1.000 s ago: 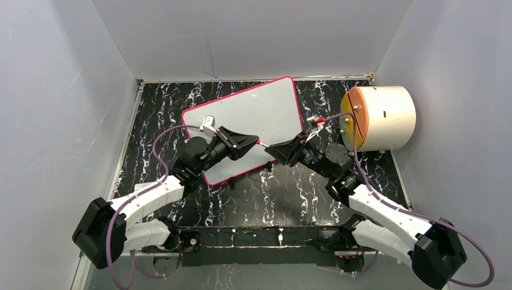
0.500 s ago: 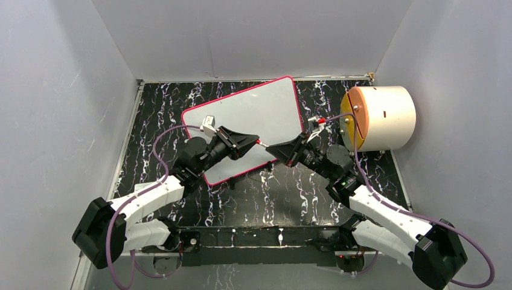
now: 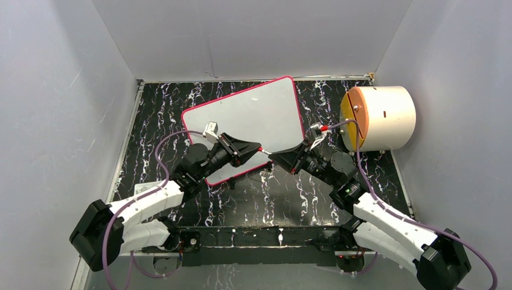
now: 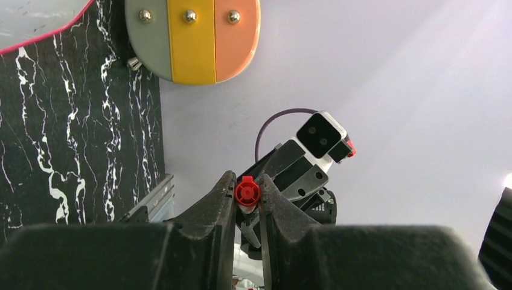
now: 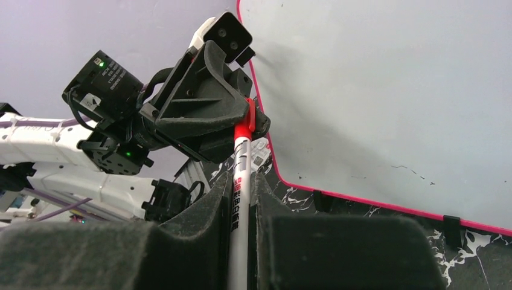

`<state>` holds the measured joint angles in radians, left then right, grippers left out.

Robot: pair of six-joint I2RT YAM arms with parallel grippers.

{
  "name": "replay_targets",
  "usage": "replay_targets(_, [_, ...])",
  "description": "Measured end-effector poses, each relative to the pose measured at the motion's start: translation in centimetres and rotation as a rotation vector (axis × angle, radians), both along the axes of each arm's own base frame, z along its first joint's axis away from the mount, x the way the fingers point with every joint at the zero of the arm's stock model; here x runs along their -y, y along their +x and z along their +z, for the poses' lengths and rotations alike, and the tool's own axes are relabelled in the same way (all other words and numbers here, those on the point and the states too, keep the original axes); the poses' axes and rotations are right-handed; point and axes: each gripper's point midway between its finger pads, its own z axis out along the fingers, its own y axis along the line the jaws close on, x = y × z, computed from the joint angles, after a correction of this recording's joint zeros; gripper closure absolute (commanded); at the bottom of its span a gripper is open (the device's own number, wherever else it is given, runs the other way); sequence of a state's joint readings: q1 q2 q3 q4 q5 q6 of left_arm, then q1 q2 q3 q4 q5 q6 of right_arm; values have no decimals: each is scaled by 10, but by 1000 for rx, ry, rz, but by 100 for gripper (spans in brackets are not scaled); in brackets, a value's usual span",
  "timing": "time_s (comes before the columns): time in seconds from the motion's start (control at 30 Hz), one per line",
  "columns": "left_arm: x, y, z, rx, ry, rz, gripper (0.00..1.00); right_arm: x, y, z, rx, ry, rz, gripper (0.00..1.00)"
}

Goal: Write a sentence on the whiteboard
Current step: Open the whiteboard marker at the center of the board, then place the pen cap at the center of the board.

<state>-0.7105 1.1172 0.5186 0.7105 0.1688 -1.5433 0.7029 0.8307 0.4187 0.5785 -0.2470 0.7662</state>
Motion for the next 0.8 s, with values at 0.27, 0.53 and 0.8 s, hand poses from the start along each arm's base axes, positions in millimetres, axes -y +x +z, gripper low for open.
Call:
replay_targets(0.27, [-30,25,9,40,-10,186,100,14,-13,-8,37,-9,-5,100])
replay_targets(0.53, [-40,27,9,96,100,232,100,31,-16,-8,91,-41,-66,100])
replay_targets(0.8, [-65,41,77,300,531,295,100,48,-5,-21,146,-182,-162,100])
